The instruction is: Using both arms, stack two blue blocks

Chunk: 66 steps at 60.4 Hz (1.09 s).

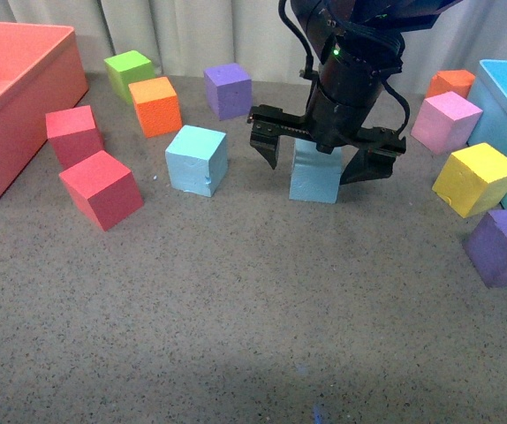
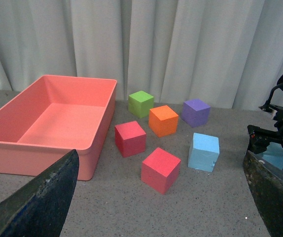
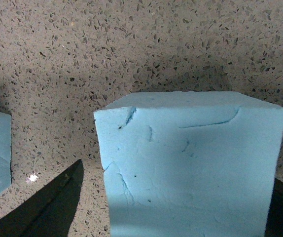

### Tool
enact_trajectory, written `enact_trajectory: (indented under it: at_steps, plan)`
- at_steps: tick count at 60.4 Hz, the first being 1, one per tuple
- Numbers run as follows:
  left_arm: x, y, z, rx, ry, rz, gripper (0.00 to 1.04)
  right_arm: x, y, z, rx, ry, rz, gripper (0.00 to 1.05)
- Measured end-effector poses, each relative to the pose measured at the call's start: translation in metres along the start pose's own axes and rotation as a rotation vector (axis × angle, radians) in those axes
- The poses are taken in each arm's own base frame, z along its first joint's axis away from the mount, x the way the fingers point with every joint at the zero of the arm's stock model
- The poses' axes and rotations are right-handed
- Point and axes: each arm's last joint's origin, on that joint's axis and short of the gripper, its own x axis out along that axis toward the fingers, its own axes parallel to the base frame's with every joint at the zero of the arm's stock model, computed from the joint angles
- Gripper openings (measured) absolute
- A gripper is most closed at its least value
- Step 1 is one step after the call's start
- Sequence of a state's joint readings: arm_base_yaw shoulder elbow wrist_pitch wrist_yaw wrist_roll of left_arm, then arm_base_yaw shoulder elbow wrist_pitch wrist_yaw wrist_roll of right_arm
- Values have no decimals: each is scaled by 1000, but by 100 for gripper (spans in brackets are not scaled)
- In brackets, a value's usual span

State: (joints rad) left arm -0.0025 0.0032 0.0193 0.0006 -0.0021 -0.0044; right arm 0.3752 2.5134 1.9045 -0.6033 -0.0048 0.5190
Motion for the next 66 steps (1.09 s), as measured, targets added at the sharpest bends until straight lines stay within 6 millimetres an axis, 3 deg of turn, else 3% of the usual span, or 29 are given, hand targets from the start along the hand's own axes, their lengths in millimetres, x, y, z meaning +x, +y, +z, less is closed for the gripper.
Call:
enact_trajectory:
  at_steps: [10,32,37,41,46,50,59,66]
  plan:
    - [0,0,0,0,0,0,98,-6,1,3,-13,-29,4,95]
    - [0,0,0,0,0,0,98,-49,-2,5,-69,-179,-3,95]
    - [0,0,0,0,0,0,98,-59,-5,2,-111,-295,-28,93]
    - [0,0,0,0,0,0,98,-64,-15,-4,-167,-546,-80,83]
    - [0,0,0,0,0,1,98,-78,-49,-31,-240,-871,-60,65]
    - [0,0,0,0,0,1,98,-105,-77,-53,-219,-1131,-9,50]
    - [0,0,0,0,0,0,98,-150,-112,-84,-200,-1280,-5,25]
    - [0,0,0,0,0,0,98,-154,-131,-112,-219,-1248,-10,5]
